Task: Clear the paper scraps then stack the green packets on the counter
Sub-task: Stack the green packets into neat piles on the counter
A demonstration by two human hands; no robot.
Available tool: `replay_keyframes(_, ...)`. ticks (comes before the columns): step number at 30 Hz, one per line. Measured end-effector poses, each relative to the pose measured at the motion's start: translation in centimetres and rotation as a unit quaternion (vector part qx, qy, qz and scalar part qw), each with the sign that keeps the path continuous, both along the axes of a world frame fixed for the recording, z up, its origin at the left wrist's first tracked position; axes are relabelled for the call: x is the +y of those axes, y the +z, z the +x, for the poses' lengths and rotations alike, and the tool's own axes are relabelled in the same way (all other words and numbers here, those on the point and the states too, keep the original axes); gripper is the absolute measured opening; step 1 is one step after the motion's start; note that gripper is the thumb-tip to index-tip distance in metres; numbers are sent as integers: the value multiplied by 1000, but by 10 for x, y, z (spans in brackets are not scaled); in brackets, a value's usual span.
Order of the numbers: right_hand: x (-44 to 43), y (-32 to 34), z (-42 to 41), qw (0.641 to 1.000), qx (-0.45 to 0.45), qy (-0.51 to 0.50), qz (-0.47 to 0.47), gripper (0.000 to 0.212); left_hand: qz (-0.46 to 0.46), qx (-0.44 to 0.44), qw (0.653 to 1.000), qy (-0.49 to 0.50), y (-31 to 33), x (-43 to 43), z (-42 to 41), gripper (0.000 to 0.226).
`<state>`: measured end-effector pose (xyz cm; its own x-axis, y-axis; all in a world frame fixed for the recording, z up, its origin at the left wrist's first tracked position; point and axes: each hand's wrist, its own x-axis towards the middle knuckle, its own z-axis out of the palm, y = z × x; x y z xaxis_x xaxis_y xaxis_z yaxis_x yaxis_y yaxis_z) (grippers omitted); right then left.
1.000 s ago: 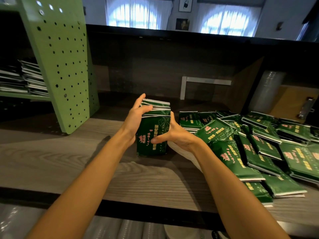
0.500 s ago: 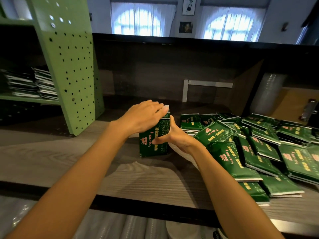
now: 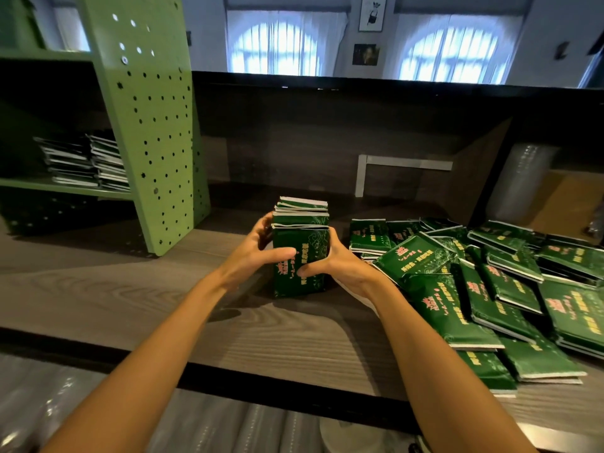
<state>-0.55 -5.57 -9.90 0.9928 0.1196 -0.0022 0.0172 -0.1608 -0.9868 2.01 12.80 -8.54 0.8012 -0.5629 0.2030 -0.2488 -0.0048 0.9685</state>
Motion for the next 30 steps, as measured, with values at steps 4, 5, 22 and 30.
replay_keyframes(4, -1, -2, 2, 1000, -10, 4, 8, 82, 43, 35, 998, 15, -11, -11, 8, 97)
replay_keyframes(5, -1, -2, 3, 1000, -15, 2, 13, 82, 51, 37, 998, 28, -12, -13, 10, 101)
replay_keyframes(22, 29, 145, -5, 978, 161, -43, 128, 27, 0, 255, 948, 190, 138, 0, -21, 59)
replay_keyframes(30, 97, 196, -16, 975, 204, 37, 82, 37, -47, 325, 913, 242, 188, 71, -50, 52)
